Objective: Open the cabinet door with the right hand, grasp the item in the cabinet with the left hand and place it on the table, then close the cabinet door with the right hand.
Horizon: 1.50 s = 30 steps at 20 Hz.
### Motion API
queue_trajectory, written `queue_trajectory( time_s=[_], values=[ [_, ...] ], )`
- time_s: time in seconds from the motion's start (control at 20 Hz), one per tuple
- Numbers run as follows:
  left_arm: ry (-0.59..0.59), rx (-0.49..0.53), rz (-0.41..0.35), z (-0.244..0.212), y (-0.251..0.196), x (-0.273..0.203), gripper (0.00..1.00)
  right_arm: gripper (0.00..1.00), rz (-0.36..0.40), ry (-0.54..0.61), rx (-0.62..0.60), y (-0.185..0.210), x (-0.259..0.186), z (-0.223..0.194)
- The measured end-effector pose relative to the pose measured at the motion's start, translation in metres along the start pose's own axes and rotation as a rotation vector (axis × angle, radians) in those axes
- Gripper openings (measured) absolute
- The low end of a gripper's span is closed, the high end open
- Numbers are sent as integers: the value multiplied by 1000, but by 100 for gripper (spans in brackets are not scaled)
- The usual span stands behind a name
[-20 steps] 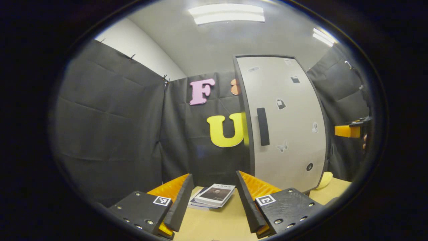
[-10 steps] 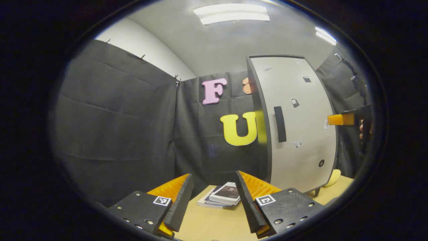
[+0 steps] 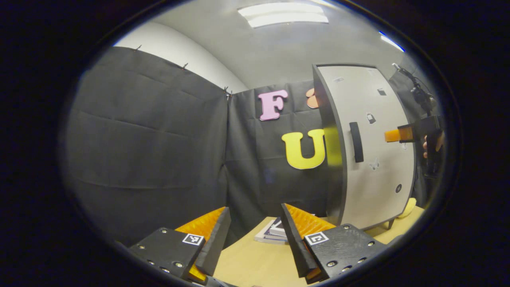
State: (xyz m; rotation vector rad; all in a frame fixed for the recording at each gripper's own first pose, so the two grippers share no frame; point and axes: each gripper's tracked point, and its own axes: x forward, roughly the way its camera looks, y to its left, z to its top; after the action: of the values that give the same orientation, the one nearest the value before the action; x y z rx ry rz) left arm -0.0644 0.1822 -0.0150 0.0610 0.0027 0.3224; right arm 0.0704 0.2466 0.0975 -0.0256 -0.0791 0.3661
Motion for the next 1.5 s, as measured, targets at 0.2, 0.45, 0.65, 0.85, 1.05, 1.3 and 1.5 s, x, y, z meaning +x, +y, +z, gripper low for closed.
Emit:
queue_trajectory(
  time_s=[0.2,0.45,0.65,0.85,1.05,1.3,1.5],
  values=[
    [13,0,34,-7,23,-3,75,97,9,-1,6,19,20,3],
    [28,1,57,-15,41,-4,75,97,23,-4,6,43,45,8],
    [40,7,69,-22,52,-1,75,97,11,1,-12,57,66,6],
    [47,6,76,-26,63,2,76,97,-14,40,-11,66,84,-3],
    [44,5,85,-27,73,5,75,75,-24,80,22,74,98,-14],
    [49,1,93,-29,81,9,77,73,-11,140,15,79,107,-27],
    [42,-2,83,-27,80,10,75,69,-32,158,28,76,108,-27]
  ],
)
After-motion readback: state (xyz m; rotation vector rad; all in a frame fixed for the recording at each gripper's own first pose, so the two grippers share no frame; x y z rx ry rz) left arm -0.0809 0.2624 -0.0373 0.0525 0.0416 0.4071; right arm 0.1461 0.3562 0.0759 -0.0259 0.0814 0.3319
